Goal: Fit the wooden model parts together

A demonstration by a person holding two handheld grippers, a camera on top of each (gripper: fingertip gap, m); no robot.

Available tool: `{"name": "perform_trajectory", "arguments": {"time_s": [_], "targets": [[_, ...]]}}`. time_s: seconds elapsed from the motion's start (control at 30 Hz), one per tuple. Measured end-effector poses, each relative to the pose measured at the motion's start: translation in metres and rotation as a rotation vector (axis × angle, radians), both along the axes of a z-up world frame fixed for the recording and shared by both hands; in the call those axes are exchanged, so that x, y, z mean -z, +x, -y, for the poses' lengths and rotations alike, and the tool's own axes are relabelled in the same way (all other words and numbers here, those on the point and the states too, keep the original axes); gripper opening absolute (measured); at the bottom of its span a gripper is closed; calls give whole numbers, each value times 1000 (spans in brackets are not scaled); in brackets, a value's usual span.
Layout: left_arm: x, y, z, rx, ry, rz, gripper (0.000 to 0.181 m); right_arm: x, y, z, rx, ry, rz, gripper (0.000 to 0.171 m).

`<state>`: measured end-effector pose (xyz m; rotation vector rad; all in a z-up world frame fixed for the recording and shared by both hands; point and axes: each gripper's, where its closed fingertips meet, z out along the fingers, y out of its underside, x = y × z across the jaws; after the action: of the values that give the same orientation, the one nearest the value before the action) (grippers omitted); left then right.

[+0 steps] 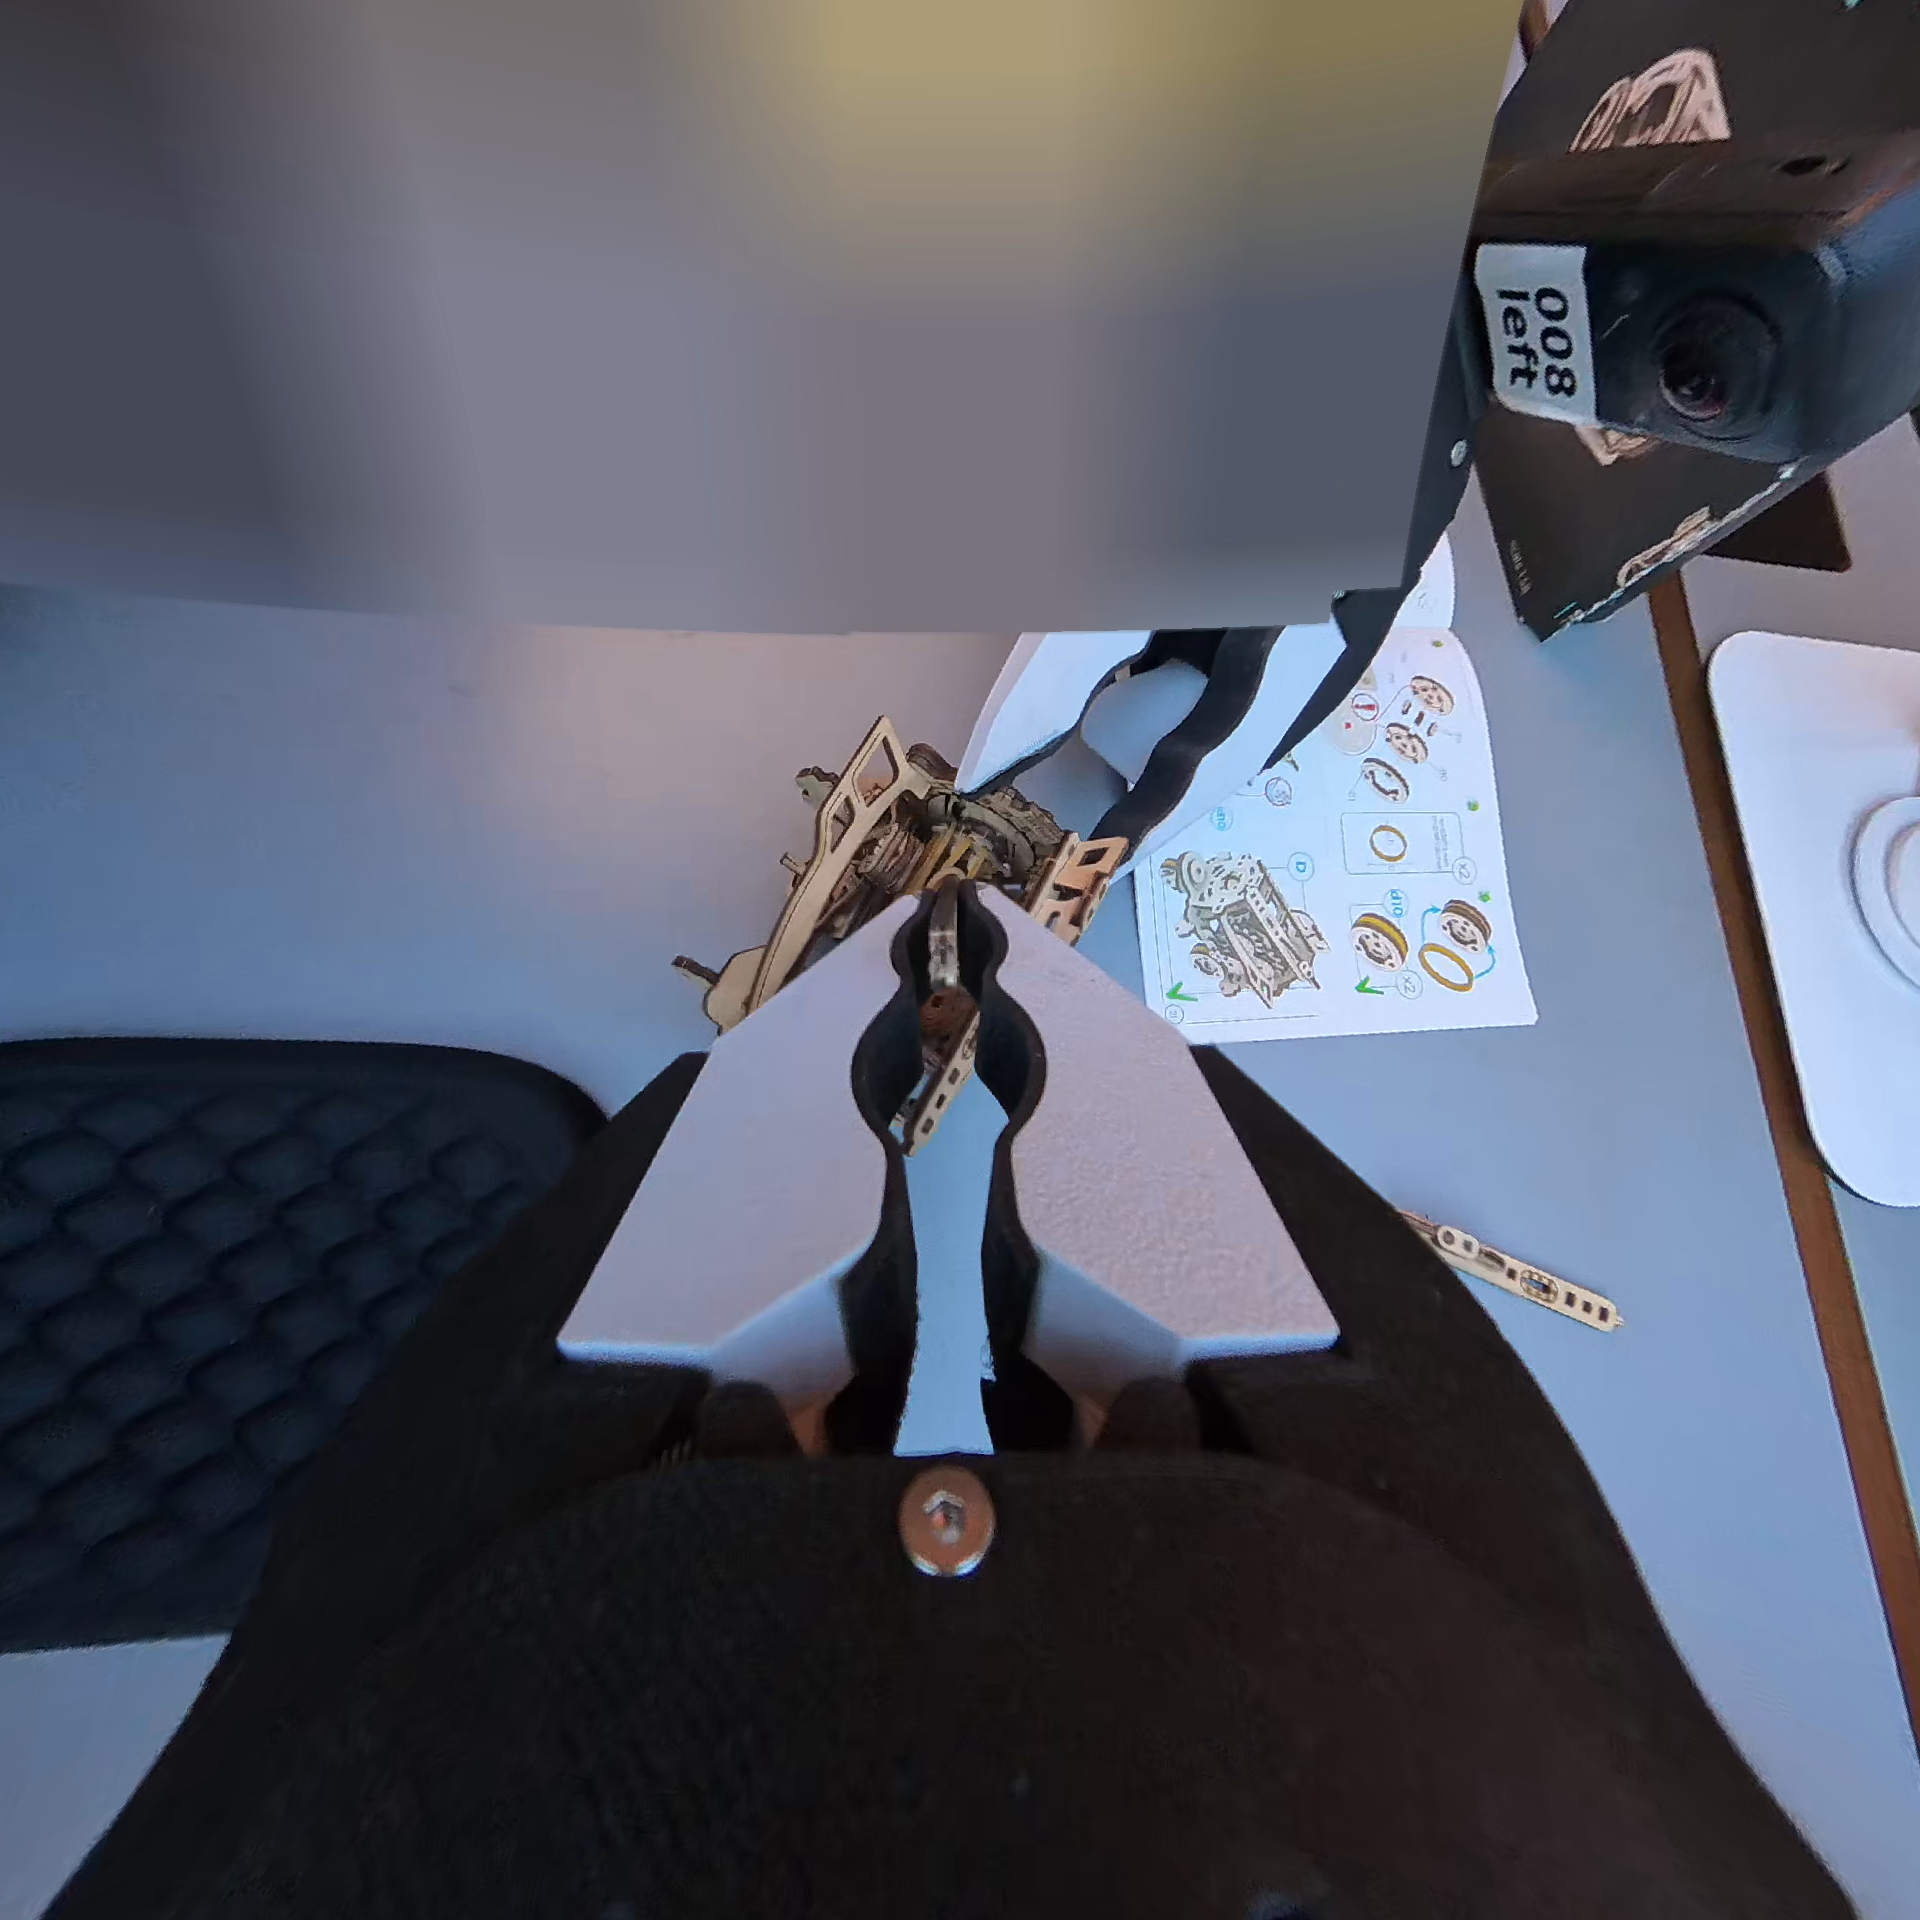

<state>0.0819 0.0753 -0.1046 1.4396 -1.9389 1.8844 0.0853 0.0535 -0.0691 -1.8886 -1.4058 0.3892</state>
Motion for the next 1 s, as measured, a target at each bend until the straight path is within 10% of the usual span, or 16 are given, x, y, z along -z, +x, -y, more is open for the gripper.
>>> {"name": "perform_trajectory", "arguments": {"time_s": [1.0], "targets": [[-1,-4,5,50,8,18,35,-13,-13,-11,-95,60,-23,0]]}}
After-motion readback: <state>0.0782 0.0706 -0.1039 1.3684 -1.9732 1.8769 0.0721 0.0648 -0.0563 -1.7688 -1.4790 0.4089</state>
